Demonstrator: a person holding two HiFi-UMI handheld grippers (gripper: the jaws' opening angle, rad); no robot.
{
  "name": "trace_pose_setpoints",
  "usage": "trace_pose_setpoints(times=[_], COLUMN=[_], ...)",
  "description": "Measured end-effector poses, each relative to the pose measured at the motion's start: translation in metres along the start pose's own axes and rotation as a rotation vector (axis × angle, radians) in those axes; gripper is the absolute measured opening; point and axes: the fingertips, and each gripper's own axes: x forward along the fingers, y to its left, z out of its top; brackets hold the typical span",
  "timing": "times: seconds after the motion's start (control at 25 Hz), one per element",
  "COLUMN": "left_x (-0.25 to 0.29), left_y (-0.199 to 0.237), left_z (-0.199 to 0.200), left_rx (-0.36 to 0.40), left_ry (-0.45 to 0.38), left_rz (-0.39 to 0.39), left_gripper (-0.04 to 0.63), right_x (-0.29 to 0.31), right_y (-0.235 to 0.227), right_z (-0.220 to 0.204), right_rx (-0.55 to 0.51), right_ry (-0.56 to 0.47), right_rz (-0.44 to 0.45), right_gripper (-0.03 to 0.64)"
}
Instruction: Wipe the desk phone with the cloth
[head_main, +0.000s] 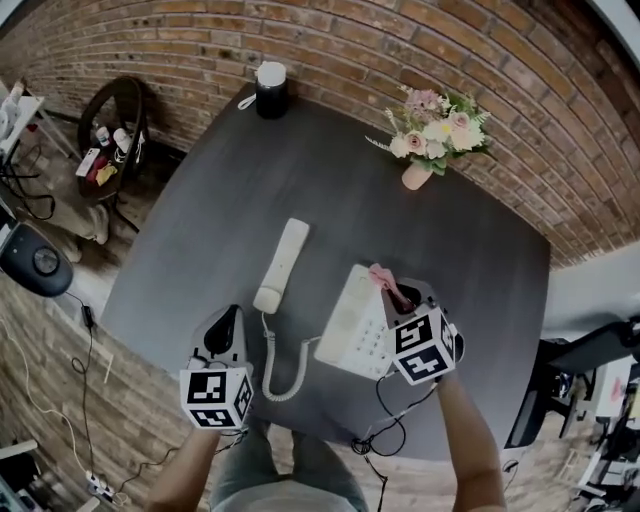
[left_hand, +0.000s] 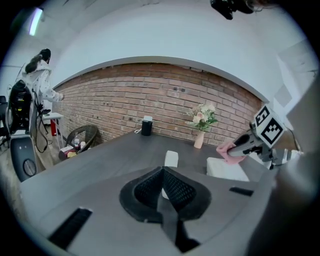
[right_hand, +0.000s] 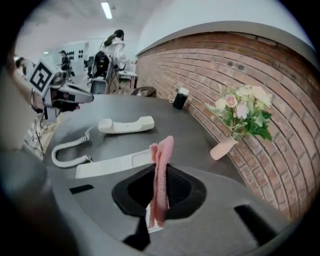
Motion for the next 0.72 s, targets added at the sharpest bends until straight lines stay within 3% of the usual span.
trace_pose_setpoints(times=[0.24, 0.72], left_x=[0.005, -0.001], left_y=[0.012, 0.012], left_z=[0.001, -0.015], left_rx=[-0.026, -0.030], left_ry=[-0.005, 0.023], left_rz=[0.023, -0.005], left_gripper=[0.003, 0.003], right_x=[0.025, 0.024], right_y=[0.004, 0.064], right_z=[0.006, -0.012], right_rx=[-0.205, -0.249], right_ry=[0.099, 0.170], right_rz=[-0.012, 0.094], right_gripper=[0.021, 0.021])
